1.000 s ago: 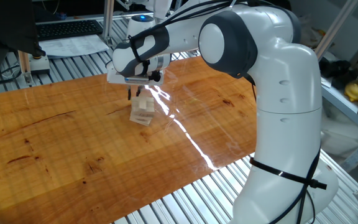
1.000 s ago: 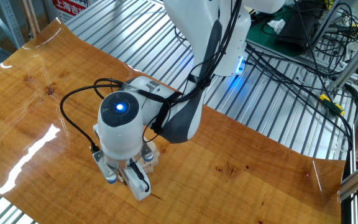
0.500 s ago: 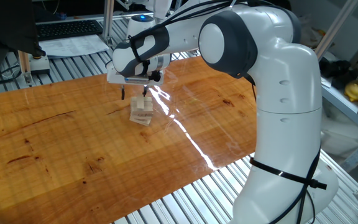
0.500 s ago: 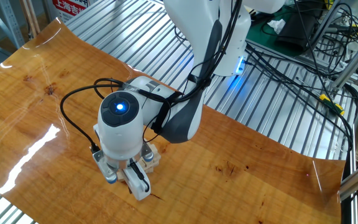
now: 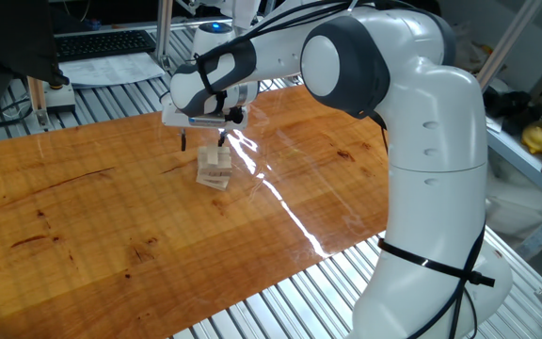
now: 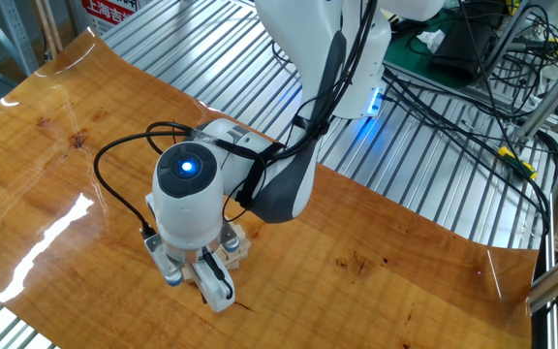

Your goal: Play Jenga

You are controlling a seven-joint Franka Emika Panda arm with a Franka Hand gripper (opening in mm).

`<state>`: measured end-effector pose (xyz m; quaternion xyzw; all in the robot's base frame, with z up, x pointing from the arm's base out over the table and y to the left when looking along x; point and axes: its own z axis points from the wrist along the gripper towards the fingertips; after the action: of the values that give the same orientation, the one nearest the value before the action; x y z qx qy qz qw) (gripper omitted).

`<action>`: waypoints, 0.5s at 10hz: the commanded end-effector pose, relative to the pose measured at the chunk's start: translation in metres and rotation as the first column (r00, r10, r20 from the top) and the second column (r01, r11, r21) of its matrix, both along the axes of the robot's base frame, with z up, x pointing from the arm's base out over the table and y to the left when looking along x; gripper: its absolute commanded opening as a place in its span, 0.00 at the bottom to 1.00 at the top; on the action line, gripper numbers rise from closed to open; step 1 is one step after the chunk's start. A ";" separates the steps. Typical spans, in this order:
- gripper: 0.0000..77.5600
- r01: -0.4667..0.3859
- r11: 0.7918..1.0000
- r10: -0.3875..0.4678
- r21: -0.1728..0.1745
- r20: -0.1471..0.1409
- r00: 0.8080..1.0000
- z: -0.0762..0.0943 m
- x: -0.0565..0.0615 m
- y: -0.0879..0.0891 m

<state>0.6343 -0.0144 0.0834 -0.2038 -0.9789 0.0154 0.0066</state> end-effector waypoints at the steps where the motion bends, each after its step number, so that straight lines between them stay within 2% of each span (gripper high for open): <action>1: 1.00 -0.006 1.000 0.006 -0.005 -0.003 1.000 -0.002 0.004 0.001; 5: 1.00 -0.006 1.000 0.006 -0.004 -0.001 1.000 -0.005 0.005 0.001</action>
<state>0.6378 -0.0136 0.0771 -0.2016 -0.9793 0.0181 0.0082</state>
